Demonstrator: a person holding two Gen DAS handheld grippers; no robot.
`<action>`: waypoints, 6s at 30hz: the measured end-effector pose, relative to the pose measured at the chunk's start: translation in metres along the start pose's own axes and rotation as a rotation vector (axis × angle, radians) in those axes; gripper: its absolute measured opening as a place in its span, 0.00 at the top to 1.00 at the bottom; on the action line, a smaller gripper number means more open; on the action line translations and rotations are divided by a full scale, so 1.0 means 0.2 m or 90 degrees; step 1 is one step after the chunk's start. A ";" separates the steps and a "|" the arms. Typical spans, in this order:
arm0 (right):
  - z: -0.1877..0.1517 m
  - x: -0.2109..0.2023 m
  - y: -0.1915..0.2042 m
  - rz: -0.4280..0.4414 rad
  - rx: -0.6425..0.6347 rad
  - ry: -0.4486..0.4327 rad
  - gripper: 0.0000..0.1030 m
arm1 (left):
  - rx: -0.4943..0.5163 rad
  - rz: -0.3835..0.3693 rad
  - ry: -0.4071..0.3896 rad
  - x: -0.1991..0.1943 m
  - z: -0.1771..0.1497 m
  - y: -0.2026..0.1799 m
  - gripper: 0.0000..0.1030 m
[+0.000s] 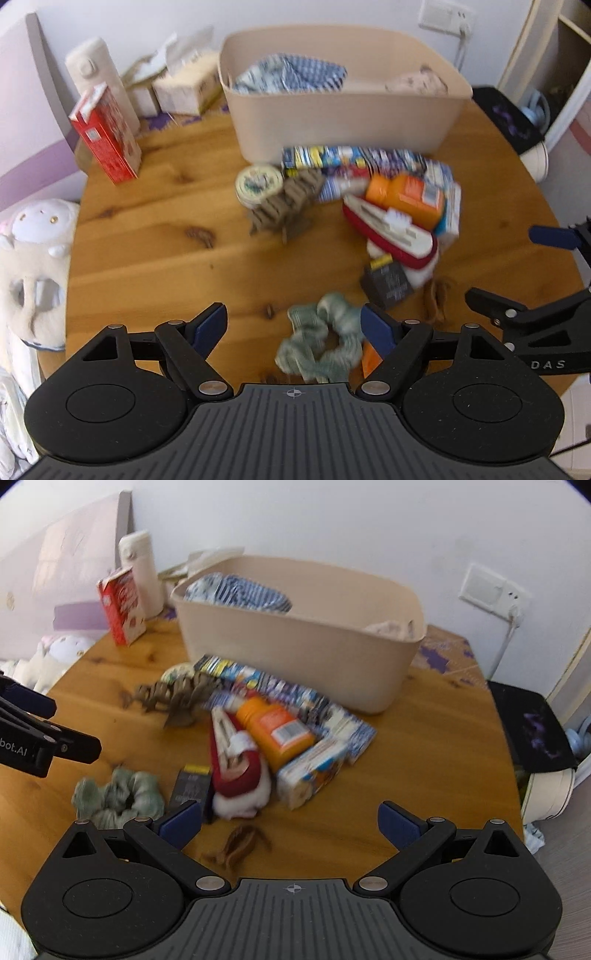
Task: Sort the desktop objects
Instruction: 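Move both tools back toward the green scrunchie and brown claw clip, then grasp the green scrunchie with the left tool while the right tool grasps the brown claw clip, then lower the scrunchie and claw clip into the basket and open both tools, then reach the left tool to the orange cloth and grasp it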
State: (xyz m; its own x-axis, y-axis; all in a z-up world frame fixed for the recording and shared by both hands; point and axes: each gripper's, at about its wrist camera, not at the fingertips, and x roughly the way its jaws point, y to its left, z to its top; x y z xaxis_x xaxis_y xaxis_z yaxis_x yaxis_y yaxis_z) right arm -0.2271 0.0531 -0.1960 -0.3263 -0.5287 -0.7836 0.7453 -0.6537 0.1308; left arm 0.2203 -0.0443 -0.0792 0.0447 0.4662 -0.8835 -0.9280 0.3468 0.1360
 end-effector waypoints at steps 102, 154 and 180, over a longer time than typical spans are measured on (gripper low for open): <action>0.56 -0.41 -0.42 -0.040 0.030 -0.215 0.83 | 0.002 0.008 -0.209 -0.29 0.71 0.08 0.86; 0.85 0.34 -0.66 -0.038 -0.038 -0.071 0.09 | -0.038 0.065 -0.110 0.22 1.01 -0.02 0.25; 0.32 -0.02 -0.52 -0.089 0.012 -0.035 0.00 | -0.045 0.047 -0.075 -0.04 0.32 -0.03 0.23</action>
State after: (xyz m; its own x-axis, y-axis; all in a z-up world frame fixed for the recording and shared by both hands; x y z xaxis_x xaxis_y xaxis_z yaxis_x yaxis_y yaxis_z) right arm -0.3412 0.0889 -0.1674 -0.4575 -0.4606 -0.7607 0.6798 -0.7326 0.0347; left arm 0.2486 0.0025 -0.0452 0.0146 0.5816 -0.8133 -0.9538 0.2522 0.1632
